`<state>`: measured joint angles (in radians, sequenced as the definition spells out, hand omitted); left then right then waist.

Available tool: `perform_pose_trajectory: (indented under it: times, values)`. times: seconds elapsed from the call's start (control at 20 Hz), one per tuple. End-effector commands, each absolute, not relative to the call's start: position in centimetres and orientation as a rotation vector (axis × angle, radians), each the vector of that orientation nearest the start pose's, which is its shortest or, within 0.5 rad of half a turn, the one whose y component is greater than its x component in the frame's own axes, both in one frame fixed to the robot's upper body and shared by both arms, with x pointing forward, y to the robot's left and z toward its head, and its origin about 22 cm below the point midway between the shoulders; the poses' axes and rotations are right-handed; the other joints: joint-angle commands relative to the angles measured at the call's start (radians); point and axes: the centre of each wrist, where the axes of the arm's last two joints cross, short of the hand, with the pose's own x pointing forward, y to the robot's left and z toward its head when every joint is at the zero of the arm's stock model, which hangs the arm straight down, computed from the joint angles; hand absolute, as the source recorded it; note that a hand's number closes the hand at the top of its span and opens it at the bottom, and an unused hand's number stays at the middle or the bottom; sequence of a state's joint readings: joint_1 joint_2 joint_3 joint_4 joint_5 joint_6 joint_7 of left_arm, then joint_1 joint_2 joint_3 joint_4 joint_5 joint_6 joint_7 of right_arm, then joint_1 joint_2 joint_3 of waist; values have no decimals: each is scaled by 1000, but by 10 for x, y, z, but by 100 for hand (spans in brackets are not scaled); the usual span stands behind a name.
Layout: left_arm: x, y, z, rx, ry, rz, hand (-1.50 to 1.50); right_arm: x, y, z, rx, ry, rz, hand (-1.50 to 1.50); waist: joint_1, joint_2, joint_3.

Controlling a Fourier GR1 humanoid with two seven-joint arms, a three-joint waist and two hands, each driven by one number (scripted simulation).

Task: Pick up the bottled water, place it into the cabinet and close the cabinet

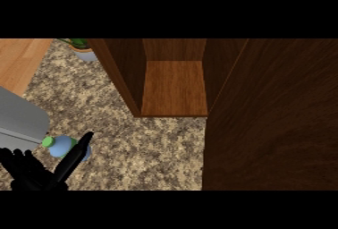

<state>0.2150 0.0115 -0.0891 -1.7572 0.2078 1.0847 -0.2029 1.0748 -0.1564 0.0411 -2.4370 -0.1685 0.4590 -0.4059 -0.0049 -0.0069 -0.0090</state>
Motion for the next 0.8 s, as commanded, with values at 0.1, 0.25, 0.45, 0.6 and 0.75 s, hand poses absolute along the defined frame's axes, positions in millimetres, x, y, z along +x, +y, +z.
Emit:
perform_pose_trajectory:
  times: [0.1, 0.25, 0.45, 0.6, 0.75]
  values:
    - [183, 266, -38, 803, -1459, 946, -150, 5, -270, 136, 169, -1895, 192, -150, -2, 2, 1]
    - [181, 275, -63, 814, -1475, 963, -150, -1, -273, 131, 162, -1882, 194, -150, -10, 3, 3]
    - [179, 288, -88, 740, -1540, 1039, -150, 1, -277, 130, 157, -1877, 201, -150, -1, 7, 3]
    - [188, 284, -102, 647, -1582, 1076, -150, -4, -276, 135, 170, -1887, 194, -150, -15, 8, 3]
    - [182, 288, -122, 594, -1624, 1094, -150, -3, -283, 130, 156, -1895, 200, -150, -12, 9, 5]
